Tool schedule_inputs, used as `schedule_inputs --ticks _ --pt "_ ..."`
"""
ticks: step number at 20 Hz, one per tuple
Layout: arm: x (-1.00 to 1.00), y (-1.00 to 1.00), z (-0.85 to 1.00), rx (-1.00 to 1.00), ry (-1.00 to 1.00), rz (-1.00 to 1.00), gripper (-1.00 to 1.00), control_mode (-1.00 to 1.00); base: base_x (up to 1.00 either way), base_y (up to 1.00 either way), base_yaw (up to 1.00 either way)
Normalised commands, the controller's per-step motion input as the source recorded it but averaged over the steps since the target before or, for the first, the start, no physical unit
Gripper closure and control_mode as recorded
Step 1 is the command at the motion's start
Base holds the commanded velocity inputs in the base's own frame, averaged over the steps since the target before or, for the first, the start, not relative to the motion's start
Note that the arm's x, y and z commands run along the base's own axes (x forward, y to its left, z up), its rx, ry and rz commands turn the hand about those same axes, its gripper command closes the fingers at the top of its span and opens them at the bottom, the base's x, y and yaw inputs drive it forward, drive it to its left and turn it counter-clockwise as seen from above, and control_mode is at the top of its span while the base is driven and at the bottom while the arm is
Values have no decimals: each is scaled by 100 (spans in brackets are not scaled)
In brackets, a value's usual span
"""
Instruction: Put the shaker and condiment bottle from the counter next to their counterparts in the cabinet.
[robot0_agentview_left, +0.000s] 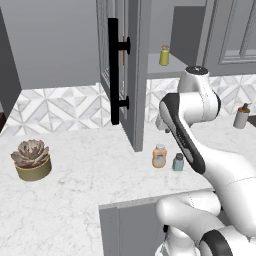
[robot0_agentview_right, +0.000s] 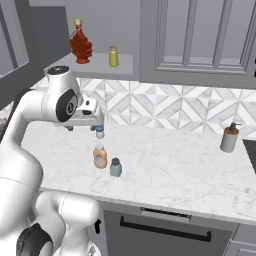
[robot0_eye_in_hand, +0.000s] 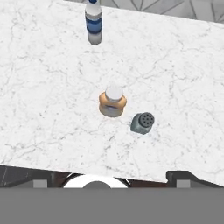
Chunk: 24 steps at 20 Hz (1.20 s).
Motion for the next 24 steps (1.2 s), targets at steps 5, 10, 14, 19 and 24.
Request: schedule_inputs --ticks 5,10,14,19,24 --pt "-41 -33 -41 0 -12 4 -100 -100 0 0 0" --pt "-6 -28 -38 0 -1 2 -100 -100 0 0 0" --pt "-33 -60 -25 7 -15 14 -100 -100 0 0 0" --pt "-4 -21 -25 1 2 8 -100 -100 0 0 0" --pt "-2 -26 -26 0 -2 0 -100 -100 0 0 0"
